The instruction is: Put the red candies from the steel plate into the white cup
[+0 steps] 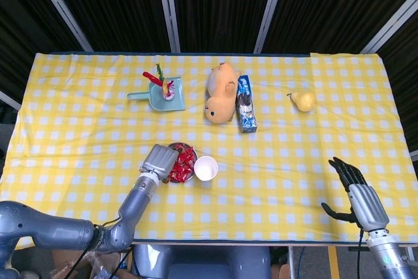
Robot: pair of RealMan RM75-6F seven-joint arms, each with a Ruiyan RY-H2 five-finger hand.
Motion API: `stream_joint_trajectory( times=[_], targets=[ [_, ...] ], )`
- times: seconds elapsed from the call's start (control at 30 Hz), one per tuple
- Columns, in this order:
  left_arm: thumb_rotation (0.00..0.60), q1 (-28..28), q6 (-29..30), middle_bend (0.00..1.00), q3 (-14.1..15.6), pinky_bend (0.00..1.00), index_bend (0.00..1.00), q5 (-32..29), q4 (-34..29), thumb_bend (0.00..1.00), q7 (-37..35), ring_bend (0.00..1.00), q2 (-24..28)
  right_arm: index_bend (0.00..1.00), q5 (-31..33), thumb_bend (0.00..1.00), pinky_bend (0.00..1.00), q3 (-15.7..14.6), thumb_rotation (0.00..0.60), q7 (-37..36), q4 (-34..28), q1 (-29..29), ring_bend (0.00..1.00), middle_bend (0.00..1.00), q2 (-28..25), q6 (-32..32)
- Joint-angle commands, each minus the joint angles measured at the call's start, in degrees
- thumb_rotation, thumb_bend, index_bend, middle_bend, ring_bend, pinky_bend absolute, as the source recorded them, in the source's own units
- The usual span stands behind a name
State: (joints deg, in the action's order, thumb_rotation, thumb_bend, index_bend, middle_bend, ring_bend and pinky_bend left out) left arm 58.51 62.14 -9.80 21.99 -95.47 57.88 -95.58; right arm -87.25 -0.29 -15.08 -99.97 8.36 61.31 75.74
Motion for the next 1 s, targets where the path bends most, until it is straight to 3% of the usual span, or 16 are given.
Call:
stream_joint_trajectory(
  times=[0.03,0.37,0.47,0.7,1.0],
  targets=[
    [0.6,0.1,0.0,0.29,0.3,0.96,0.24,0.1,0.3,0.26,-0.4,0.92,-0.1,0.0,0.0,0.33,0.0,0.0,0.6,0.0,-0.1,0.0,0.0,0.0,0.0,0.0],
    [0.6,1.1,-0.1,0.32,1.4,0.96,0.27,0.3,2.9,0.26,-1.0,0.92,-1.7,0.0,0.1,0.33,0.0,0.0,0.6,0.0,-0.2,0.0,0.0,0.0,-0.1,-0.1],
    [0.6,1.4,0.1,0.37,1.9,0.96,0.31,0.5,3.4,0.28,-0.6,0.92,-2.2,0.0,0.1,0.33,0.0,0.0,0.6,-0.1,-0.2,0.0,0.0,0.0,-0.1,-0.2],
    [0.6,1.2,1.8,0.59,2.9,0.97,0.46,2.4,4.7,0.36,-0.8,0.92,-3.4,0.0,-0.1,0.33,0.0,0.0,0.6,-0.4,-0.2,0.0,0.0,0.0,-0.1,-0.2],
    [0.6,0.1,3.5,0.68,3.6,0.97,0.53,4.6,6.0,0.39,-1.8,0.92,-3.4,0.0,-0.2,0.33,0.0,-0.1,0.6,-0.4,-0.2,0.0,0.0,0.0,-0.2,-0.1]
  ],
)
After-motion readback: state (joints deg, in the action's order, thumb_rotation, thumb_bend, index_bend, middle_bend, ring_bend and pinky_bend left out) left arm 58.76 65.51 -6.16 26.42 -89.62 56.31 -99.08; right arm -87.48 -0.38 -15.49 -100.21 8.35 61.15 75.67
